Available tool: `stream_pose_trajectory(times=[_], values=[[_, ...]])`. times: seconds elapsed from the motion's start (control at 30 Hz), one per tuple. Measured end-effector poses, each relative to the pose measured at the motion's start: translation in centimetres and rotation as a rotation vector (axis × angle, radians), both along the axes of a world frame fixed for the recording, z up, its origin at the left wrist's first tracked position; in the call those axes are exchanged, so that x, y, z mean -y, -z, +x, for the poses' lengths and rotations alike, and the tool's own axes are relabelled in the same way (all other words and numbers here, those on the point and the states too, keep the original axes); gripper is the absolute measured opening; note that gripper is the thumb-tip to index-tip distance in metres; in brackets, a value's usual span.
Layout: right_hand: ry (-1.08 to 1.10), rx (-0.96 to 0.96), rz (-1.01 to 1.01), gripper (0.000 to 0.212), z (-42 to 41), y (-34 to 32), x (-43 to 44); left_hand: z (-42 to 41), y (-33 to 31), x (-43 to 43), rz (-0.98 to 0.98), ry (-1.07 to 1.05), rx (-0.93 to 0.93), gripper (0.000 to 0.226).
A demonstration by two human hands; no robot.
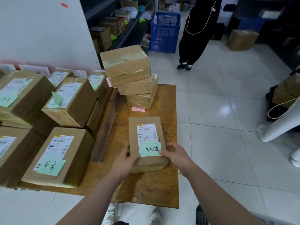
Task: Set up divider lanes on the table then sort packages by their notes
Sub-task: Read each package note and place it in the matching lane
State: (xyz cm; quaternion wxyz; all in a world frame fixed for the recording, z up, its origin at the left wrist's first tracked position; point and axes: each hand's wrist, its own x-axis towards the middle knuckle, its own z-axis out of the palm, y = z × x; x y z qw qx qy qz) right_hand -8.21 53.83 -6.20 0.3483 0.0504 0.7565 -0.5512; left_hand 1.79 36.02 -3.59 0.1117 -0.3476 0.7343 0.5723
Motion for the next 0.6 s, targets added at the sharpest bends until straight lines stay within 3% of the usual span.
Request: stream_pose_trajectory(times=[0.27,0.53,0.6], values=[[-0.034,-0.134,-0.016,0.041,1.3,-3.0,0.2,0.9,-0.7,-1.2,0.049,-0.085,-0.071,0.053],[-0.087,-0.507,0.050,0.044,3.2,-9.3,2.7,2.5,-5.8,0.4,0.015,-0.215,-0.259,0.040],[-0.086,-0.603,0.056,0.036,4.2,-11.0,4.2,3.1,-7.2,1.6,0.008,-0.249,-0.324,0.037]])
